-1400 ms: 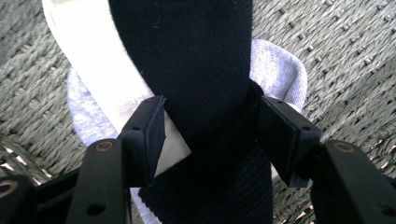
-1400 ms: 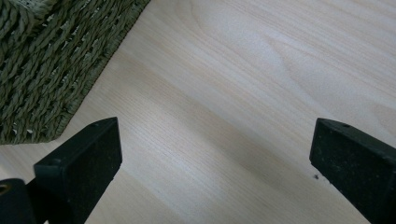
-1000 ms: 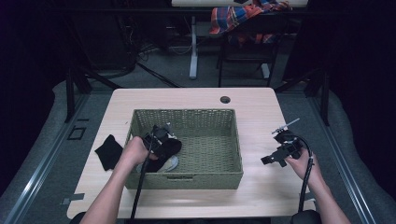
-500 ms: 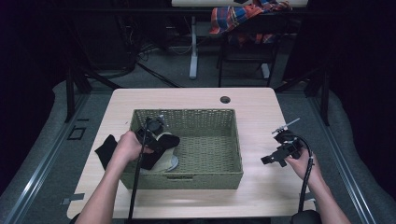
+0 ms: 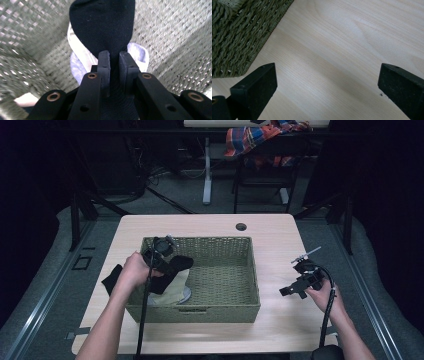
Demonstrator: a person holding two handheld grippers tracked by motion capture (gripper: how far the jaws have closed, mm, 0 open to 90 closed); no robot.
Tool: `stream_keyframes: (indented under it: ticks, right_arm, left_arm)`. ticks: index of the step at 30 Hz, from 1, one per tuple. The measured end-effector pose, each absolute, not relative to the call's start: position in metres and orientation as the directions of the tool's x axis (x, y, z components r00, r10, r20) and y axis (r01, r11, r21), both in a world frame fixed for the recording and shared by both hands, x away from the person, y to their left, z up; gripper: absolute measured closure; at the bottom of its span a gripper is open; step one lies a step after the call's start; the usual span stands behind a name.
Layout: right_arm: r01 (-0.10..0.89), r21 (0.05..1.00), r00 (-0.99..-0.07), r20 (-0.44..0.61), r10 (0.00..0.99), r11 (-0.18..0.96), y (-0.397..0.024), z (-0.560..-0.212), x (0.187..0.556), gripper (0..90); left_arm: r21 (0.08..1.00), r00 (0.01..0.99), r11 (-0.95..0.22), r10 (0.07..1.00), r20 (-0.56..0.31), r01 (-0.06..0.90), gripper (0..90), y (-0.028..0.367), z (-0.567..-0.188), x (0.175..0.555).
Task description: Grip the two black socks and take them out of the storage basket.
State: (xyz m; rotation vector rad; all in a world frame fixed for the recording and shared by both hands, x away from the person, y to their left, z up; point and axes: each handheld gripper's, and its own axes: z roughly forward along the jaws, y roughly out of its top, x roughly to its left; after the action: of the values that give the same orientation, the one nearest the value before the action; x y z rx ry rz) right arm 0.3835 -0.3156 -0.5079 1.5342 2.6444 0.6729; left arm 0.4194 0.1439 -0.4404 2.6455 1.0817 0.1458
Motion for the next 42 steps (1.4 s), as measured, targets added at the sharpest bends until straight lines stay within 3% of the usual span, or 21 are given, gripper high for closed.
stream_keyframes:
  ticks: [25,42]
  right_arm:
    - [0.824,0.364,-0.522,0.186,0.832,0.435,-0.316,-0.507,0.383,2.0]
    - [0.822,0.365,-0.524,0.190,0.830,0.436,-0.316,-0.507,0.383,2.1]
  left_arm:
    - [0.339,0.715,-0.688,0.696,0.059,0.642,81.0,0.147,-0.370,0.428]
    - [0.379,0.561,-0.561,0.819,0.123,0.736,81.0,0.229,-0.345,0.413]
